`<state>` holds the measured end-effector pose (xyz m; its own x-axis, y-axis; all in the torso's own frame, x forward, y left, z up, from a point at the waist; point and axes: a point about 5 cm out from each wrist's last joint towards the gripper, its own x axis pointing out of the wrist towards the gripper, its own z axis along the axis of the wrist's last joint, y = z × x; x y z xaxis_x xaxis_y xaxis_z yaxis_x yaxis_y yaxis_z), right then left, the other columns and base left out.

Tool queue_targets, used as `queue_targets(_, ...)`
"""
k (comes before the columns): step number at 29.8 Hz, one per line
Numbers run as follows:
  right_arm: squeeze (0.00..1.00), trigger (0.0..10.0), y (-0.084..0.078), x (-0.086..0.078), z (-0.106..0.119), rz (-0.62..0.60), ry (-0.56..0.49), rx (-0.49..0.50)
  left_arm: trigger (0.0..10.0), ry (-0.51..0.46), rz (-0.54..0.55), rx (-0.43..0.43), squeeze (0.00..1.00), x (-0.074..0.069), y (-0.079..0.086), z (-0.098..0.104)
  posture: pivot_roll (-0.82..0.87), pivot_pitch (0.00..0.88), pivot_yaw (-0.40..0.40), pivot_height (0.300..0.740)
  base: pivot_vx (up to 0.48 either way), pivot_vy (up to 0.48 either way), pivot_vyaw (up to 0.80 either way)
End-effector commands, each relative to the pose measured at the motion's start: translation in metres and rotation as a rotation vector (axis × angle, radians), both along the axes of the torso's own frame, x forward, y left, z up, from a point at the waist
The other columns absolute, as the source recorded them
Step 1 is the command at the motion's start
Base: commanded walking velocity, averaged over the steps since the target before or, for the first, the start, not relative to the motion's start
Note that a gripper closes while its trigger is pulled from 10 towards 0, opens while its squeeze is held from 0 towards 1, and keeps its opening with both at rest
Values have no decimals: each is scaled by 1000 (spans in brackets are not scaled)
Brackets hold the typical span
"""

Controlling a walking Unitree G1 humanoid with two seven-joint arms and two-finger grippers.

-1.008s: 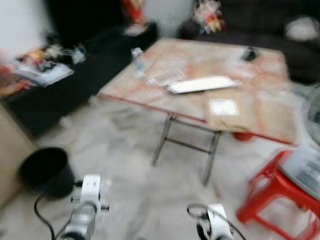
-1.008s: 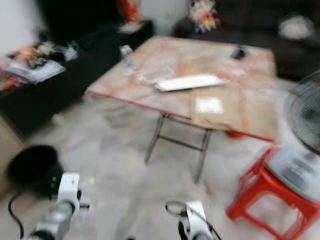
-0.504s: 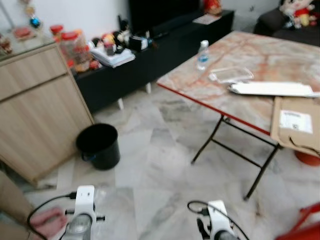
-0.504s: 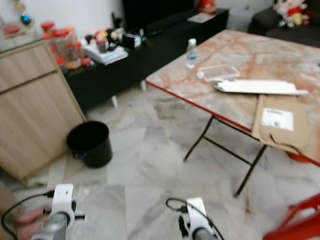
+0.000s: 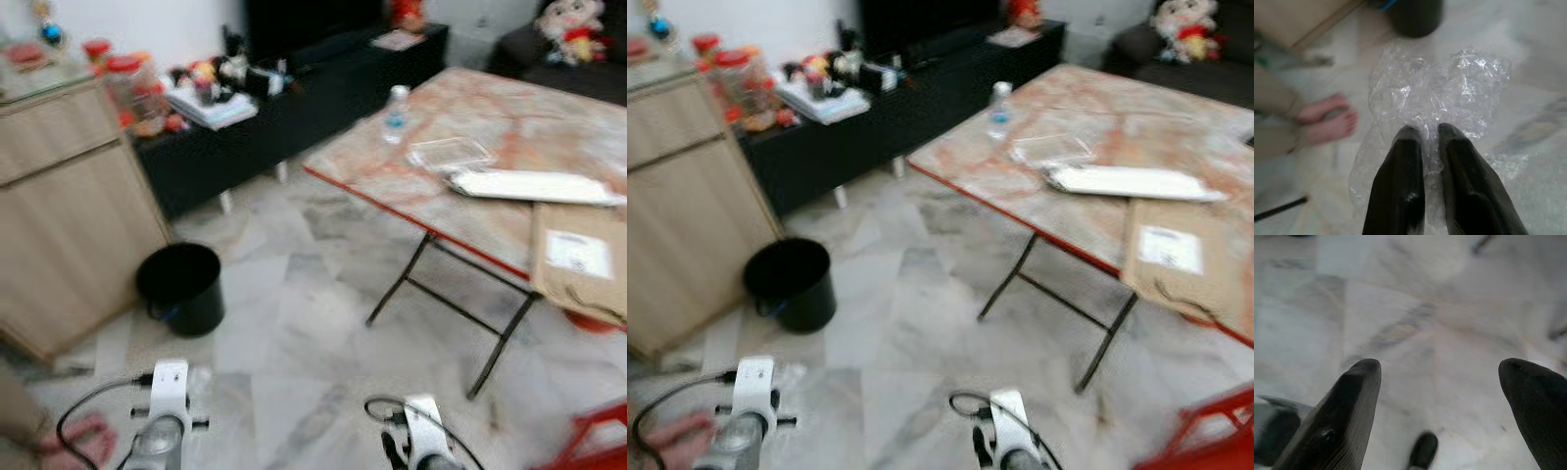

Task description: Picking trash to rubbish bin

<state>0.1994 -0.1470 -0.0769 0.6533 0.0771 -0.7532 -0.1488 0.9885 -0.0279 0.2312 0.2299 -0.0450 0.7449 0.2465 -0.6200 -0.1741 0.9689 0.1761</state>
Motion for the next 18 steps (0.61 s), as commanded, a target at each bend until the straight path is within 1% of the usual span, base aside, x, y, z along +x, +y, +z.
queue_targets(1, 0, 10000, -2, -4, -2, -8, 14, 2, 10000, -14, 1, -6, 0, 5, -4, 2, 22, 44, 41, 740, 480, 0, 0)
queue_targets(8, 0, 10000, -1, -6, -3, 6, 21, -5, 10000, -23, 2, 0, 0, 6, -4, 3, 26, 42, 43, 740, 480, 0, 0)
queue_targets(18, 0, 10000, -1, -6, -3, 14, 19, -15, 10000, -26, 4, 2, 0, 6, -3, 4, 28, 44, 45, 740, 480, 0, 776)
